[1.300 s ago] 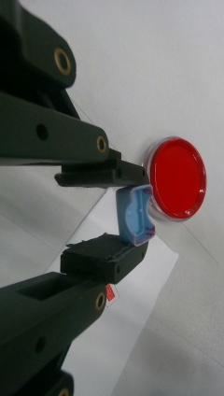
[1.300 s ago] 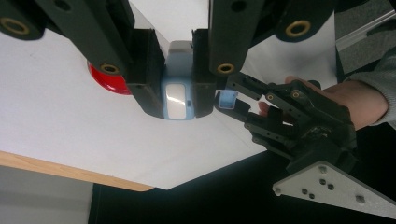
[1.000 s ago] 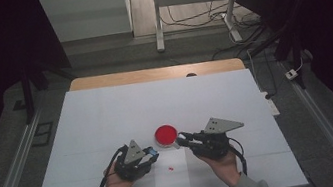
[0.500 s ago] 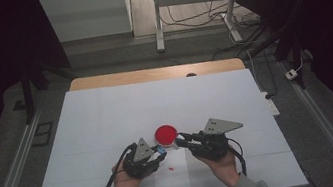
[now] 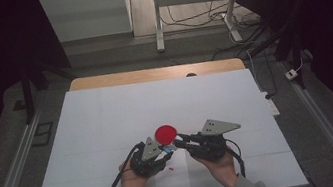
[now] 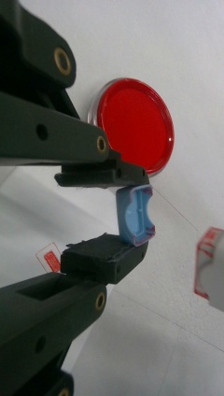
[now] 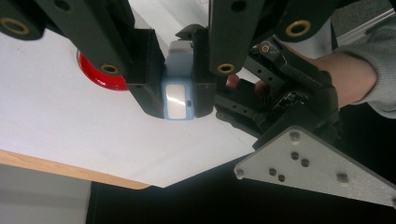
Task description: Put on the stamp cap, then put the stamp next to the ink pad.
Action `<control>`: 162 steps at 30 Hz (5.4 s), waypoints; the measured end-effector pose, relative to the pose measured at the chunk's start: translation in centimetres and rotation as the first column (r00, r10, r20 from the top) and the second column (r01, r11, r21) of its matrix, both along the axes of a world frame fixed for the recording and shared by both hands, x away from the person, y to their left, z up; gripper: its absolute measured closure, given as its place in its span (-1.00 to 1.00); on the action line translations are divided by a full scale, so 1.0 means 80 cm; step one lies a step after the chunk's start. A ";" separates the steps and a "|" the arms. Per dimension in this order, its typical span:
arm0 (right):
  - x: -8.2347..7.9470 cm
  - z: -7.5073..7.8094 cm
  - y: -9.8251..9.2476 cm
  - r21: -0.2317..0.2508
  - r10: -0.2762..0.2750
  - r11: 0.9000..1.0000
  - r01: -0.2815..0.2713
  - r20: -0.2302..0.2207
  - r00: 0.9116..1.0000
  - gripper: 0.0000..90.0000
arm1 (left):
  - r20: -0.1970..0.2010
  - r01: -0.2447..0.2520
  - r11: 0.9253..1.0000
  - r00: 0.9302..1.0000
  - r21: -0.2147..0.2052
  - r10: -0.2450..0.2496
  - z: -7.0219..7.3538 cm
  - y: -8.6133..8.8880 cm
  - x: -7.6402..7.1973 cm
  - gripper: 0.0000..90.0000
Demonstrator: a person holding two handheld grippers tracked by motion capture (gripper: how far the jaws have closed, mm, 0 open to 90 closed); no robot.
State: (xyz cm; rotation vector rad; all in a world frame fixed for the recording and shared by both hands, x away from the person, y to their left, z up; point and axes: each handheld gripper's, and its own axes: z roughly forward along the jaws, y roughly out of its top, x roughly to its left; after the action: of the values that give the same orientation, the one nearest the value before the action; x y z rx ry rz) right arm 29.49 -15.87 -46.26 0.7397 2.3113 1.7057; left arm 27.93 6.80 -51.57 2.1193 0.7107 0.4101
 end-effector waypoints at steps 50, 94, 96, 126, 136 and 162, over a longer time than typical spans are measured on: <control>-0.001 -0.016 0.015 -0.023 -0.104 0.994 0.103 -0.057 0.993 0.67 | 0.062 -0.007 1.000 0.998 0.015 0.006 0.001 -0.015 -0.006 0.45; 0.000 -0.019 0.019 -0.059 -0.097 0.994 0.092 -0.090 0.991 0.67 | 0.113 -0.015 0.997 0.994 0.076 0.007 0.000 -0.017 -0.011 0.45; 0.001 -0.019 0.019 -0.061 -0.099 0.994 0.094 -0.091 0.991 0.67 | 0.110 -0.012 0.997 0.994 0.077 0.004 0.000 -0.017 -0.011 0.45; 0.002 -0.016 0.011 -0.040 -0.082 0.996 0.080 -0.054 0.995 0.67 | 0.029 -0.023 1.000 0.999 0.010 0.023 0.000 -0.009 -0.005 -0.21; 0.005 -0.013 0.004 -0.035 -0.090 0.995 0.089 -0.038 0.995 0.67 | -0.034 -0.025 1.000 0.999 -0.018 0.025 0.003 0.007 -0.004 -0.36; 0.013 -0.007 -0.013 -0.054 -0.118 0.992 0.118 0.002 0.993 0.67 | -0.092 -0.102 0.994 0.991 -0.039 0.098 0.010 0.095 -0.026 -0.38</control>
State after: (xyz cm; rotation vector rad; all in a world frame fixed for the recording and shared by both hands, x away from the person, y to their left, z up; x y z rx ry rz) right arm 30.54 -16.92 -46.83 0.8491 2.2559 1.5870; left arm 25.86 14.41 -50.74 2.0767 0.8730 0.3516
